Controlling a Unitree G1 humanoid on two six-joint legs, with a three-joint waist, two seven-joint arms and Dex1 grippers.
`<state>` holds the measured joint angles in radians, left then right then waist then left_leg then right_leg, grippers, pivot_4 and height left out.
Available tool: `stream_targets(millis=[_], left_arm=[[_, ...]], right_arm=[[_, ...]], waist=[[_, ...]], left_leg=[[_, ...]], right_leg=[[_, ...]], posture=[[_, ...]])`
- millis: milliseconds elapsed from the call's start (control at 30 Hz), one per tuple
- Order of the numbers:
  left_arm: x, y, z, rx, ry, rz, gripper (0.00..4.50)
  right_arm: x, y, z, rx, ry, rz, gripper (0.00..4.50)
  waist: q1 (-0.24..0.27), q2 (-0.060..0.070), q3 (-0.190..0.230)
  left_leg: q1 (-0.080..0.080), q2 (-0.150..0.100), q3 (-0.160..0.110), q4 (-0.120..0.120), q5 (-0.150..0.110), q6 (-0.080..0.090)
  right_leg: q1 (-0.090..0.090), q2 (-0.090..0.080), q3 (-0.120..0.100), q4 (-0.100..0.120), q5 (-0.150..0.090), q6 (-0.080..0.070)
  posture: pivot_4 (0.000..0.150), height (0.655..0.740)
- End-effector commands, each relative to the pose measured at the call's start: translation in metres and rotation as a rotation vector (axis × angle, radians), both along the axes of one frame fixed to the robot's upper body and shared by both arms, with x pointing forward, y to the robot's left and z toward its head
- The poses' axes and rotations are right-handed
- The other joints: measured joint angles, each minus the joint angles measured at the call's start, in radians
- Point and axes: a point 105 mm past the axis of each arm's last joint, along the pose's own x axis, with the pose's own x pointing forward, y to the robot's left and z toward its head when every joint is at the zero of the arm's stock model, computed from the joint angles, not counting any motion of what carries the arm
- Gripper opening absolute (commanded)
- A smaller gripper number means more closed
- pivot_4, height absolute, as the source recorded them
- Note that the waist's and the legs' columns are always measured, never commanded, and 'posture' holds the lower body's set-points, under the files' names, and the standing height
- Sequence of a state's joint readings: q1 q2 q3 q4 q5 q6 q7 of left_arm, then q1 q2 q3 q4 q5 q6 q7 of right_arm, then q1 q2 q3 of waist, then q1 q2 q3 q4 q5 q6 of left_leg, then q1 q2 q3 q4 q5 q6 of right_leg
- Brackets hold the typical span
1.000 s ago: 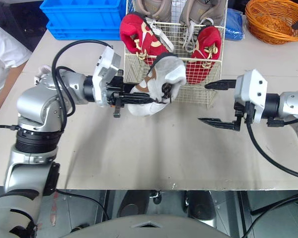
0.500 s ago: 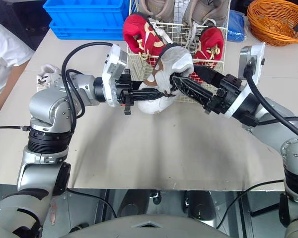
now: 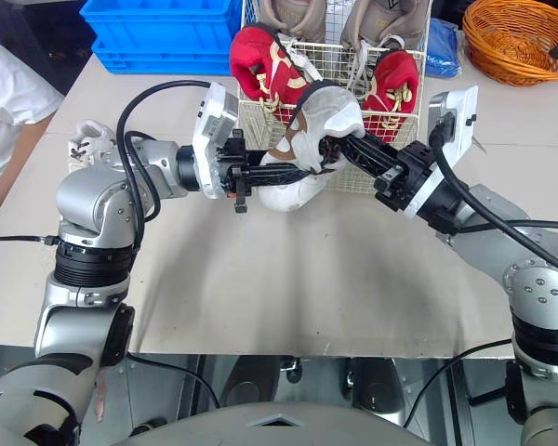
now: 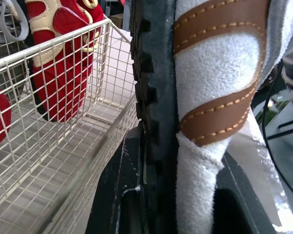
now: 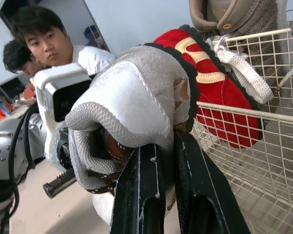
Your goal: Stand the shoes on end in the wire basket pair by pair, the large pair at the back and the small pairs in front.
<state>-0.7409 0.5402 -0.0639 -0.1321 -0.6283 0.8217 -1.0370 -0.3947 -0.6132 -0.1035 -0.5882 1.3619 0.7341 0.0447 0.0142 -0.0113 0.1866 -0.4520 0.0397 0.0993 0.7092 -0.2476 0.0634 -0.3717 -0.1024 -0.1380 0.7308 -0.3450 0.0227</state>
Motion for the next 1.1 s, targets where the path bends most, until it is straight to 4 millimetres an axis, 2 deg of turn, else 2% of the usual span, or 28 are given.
stream_targets(millis=[33, 133, 167, 267, 400, 533, 733, 967, 1067, 1100], left_arm=[[-0.007, -0.002, 0.023, -0.036, -0.086, -0.032, 2.71], [-0.005, 0.002, 0.022, -0.027, -0.106, -0.001, 4.37], [-0.004, 0.005, 0.022, -0.021, -0.120, 0.017, 4.45], [-0.005, 0.013, 0.023, -0.005, -0.151, 0.036, 4.45], [-0.008, 0.019, 0.029, 0.004, -0.183, 0.066, 4.45], [-0.010, 0.022, 0.032, 0.012, -0.207, 0.101, 4.45], [-0.009, 0.023, 0.034, 0.022, -0.222, 0.136, 4.45], [-0.010, 0.021, 0.034, 0.021, -0.222, 0.142, 4.45], [-0.010, 0.021, 0.034, 0.019, -0.221, 0.144, 4.50], [-0.010, 0.021, 0.035, 0.018, -0.221, 0.144, 4.50]], right_arm=[[-0.005, -0.002, 0.020, 0.050, -0.072, -0.029, 0.00], [-0.003, -0.012, 0.035, 0.112, -0.107, -0.105, 0.00], [-0.002, -0.017, 0.041, 0.139, -0.119, -0.142, 0.00], [0.002, -0.034, 0.052, 0.200, -0.139, -0.271, 0.00], [0.003, -0.051, 0.050, 0.200, -0.148, -0.399, 0.00], [0.005, -0.060, 0.030, 0.116, -0.134, -0.509, 0.00], [0.009, -0.053, -0.014, 0.035, -0.033, -0.568, 0.00], [0.013, -0.050, -0.036, 0.022, 0.029, -0.620, 0.00], [0.013, -0.051, -0.038, 0.018, 0.033, -0.629, 0.98], [0.013, -0.051, -0.038, 0.017, 0.032, -0.629, 1.47]], waist=[[0.000, 0.000, 0.000], [0.000, 0.000, 0.000], [0.000, 0.000, 0.000], [0.000, 0.000, 0.000], [0.000, 0.000, 0.000], [0.000, 0.000, 0.000], [-0.001, 0.000, 0.000], [-0.001, 0.000, 0.000], [-0.001, 0.000, 0.000], [-0.001, 0.000, 0.000]], left_leg=[[0.000, 0.000, 0.000, 0.000, 0.000, 0.000], [0.000, 0.000, 0.000, 0.000, 0.000, 0.000], [0.000, 0.000, 0.000, 0.000, 0.000, 0.000], [0.000, 0.000, 0.000, 0.000, 0.000, 0.000], [0.000, 0.000, 0.000, -0.002, 0.000, 0.000], [0.000, 0.000, 0.001, -0.003, 0.000, 0.000], [0.000, 0.000, 0.001, -0.004, 0.001, -0.001], [0.000, 0.000, 0.003, -0.005, 0.001, -0.002], [0.000, 0.000, 0.003, -0.005, 0.001, -0.002], [0.000, 0.000, 0.003, -0.005, 0.001, -0.002]], right_leg=[[0.000, 0.000, 0.000, 0.000, 0.000, 0.000], [0.000, 0.000, 0.000, 0.000, 0.000, 0.000], [0.000, 0.000, 0.000, 0.000, 0.000, 0.000], [0.000, 0.000, 0.000, 0.000, 0.000, 0.000], [-0.001, 0.000, 0.001, 0.000, 0.000, 0.000], [-0.001, 0.000, 0.001, -0.001, 0.000, 0.000], [-0.002, 0.000, 0.002, -0.001, 0.000, 0.000], [-0.004, 0.001, 0.004, 0.000, 0.000, 0.000], [-0.004, 0.001, 0.004, 0.000, 0.000, 0.000], [-0.004, 0.001, 0.004, 0.000, 0.000, 0.000]], posture=[[0.150, 0.6860], [0.150, 0.6860], [0.150, 0.6860], [0.150, 0.6860], [0.150, 0.6860], [0.150, 0.6860], [0.150, 0.6860], [0.150, 0.6860], [0.150, 0.6860], [0.150, 0.6860]])
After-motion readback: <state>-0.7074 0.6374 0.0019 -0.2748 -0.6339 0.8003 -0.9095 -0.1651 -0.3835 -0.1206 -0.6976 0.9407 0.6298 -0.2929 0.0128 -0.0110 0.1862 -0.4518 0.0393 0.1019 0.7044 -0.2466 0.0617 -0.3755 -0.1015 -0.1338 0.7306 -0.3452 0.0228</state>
